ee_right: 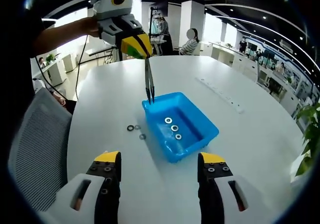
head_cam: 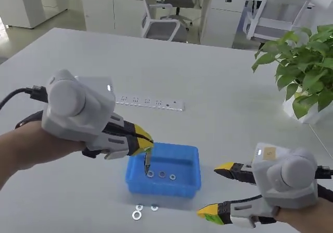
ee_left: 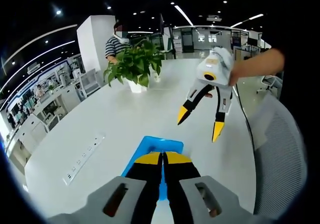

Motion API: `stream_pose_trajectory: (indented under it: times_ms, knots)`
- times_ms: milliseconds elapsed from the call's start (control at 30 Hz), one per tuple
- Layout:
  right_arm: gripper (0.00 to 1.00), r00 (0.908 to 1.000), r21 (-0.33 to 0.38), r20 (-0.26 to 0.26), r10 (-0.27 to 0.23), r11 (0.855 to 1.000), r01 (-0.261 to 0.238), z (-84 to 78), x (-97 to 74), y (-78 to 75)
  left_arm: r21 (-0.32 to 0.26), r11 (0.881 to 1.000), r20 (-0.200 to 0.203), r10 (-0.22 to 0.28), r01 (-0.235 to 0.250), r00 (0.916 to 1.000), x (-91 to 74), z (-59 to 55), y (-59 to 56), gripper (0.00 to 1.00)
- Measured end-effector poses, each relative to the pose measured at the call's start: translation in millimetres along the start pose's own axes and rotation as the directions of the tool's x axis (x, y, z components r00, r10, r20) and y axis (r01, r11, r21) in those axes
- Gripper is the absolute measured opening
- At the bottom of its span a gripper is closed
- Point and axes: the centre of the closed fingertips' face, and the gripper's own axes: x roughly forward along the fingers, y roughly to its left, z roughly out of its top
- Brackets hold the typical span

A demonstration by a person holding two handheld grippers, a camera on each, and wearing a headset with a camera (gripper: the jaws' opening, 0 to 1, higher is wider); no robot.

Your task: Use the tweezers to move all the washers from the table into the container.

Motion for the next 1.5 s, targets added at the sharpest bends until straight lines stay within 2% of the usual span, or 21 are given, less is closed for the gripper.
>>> stream_pose_trajectory:
  times_ms: [333, 667, 800, 1000, 1333, 1500]
  knots:
    - [0.69, 0.9999, 0.032, 0.003, -0.014, 0.999, 0.014, -2.5, -5.4, 5.1, -0.009, 1.000, 0.008, -0.030, 0.030, 0.9995, 7.3, -3.4, -19.1, 0.05]
    - [0.77, 0.9999, 0.047, 0.002, -0.012, 0.999, 0.012, -4.8, -3.7, 13.7, -0.037, 0.998, 0.015, -0.055, 0.056, 0.9983, 21.2, -17.3, -35.2, 0.05]
    - [0.87, 0.9996, 0.035, 0.024, -0.013, 0.999, 0.012, -2.7, -1.6, 15.1, -0.049, 0.997, 0.022, -0.059, 0.060, 0.9980, 25.5, -21.6, -37.0, 0.05]
    - [0.93, 0.9994, 0.049, 0.030, -0.018, 0.999, 0.017, -2.6, -0.2, 14.5, -0.049, 0.997, 0.008, -0.063, 0.063, 0.9980, 32.1, -29.2, -38.8, 0.05]
    - [0.99, 0.9996, 0.063, 0.028, 0.002, 0.998, -0.004, -6.5, 4.7, 19.1, -0.041, 0.996, -0.013, -0.077, 0.076, 0.9970, 42.0, -42.2, -39.8, 0.05]
    - [0.98, 0.9998, 0.064, 0.020, 0.008, 0.998, -0.009, -9.5, 5.1, 20.4, -0.043, 0.996, -0.006, -0.083, 0.082, 0.9965, 45.7, -44.1, -40.0, 0.05]
